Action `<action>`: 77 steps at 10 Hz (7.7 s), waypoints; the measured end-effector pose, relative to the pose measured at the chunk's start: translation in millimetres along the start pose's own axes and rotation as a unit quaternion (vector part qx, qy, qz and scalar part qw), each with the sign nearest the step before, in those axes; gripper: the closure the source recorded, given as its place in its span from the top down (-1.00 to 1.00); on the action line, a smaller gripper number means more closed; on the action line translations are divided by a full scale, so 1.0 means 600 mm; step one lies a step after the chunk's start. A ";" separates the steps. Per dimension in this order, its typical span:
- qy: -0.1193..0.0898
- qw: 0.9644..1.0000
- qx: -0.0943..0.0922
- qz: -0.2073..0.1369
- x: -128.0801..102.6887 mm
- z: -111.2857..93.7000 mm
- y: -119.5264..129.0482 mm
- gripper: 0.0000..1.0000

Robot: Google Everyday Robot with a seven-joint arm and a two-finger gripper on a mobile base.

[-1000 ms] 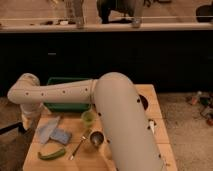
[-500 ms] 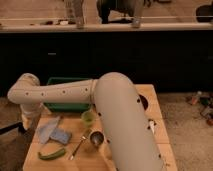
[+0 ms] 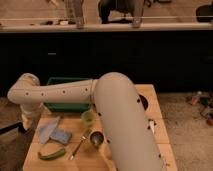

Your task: Wipe purple bowl with towel

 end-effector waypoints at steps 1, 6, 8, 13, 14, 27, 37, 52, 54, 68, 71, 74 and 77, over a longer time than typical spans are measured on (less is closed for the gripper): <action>0.000 1.000 0.000 0.000 0.000 0.000 0.000 0.60; 0.000 1.000 0.000 0.000 0.000 0.000 0.000 0.60; 0.000 1.000 0.000 0.000 0.000 0.000 0.000 0.60; -0.038 0.994 -0.099 -0.041 0.002 0.023 -0.032 0.60; -0.048 0.992 -0.107 -0.044 0.001 0.030 -0.033 0.60; -0.075 0.990 -0.095 -0.076 -0.018 0.085 0.003 0.60; -0.160 0.979 -0.093 -0.085 -0.060 0.192 0.081 0.55; -0.136 0.981 -0.104 -0.089 -0.041 0.128 0.059 -1.00; -0.113 0.984 -0.110 -0.086 -0.029 0.094 0.053 -1.00; -0.053 0.986 -0.155 0.003 0.120 -0.023 0.198 -1.00; -0.058 0.986 -0.156 0.013 0.113 -0.031 0.219 -1.00; -0.058 0.986 -0.156 0.013 0.112 -0.032 0.220 -1.00; -0.062 0.984 -0.166 0.025 0.114 -0.035 0.227 -1.00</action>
